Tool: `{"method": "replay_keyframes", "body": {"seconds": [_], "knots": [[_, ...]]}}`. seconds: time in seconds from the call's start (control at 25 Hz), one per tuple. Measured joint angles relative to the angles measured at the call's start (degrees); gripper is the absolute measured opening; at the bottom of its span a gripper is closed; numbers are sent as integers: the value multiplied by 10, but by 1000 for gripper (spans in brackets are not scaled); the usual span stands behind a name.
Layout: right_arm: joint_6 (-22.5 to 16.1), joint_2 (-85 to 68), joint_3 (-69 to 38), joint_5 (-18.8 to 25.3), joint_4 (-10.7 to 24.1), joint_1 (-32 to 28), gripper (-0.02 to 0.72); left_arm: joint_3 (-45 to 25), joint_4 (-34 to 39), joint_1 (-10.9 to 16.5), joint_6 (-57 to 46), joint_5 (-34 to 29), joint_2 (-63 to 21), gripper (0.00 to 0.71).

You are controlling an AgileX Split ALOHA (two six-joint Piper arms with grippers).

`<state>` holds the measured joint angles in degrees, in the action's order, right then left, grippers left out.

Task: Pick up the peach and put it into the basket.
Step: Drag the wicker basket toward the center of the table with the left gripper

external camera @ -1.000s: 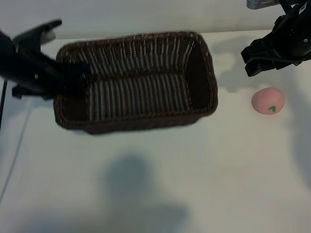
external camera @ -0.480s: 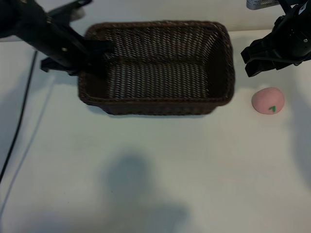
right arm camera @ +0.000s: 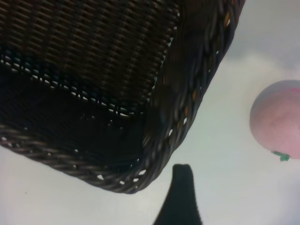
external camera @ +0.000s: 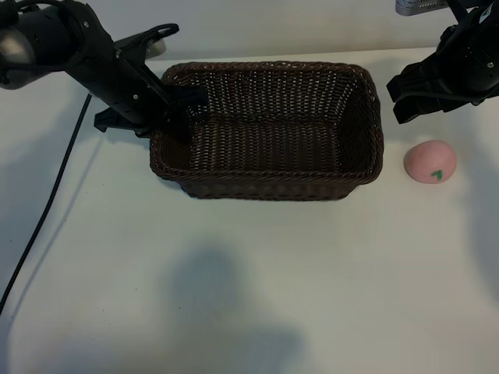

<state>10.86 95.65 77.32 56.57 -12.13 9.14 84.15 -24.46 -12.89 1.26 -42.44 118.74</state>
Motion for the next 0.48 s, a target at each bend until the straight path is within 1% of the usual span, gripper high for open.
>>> {"method": "replay_keyframes", "body": {"seconds": [0.48], "knots": [[0, 0, 0, 0, 0, 0, 595, 1, -8, 0, 1, 15, 23, 163]]}}
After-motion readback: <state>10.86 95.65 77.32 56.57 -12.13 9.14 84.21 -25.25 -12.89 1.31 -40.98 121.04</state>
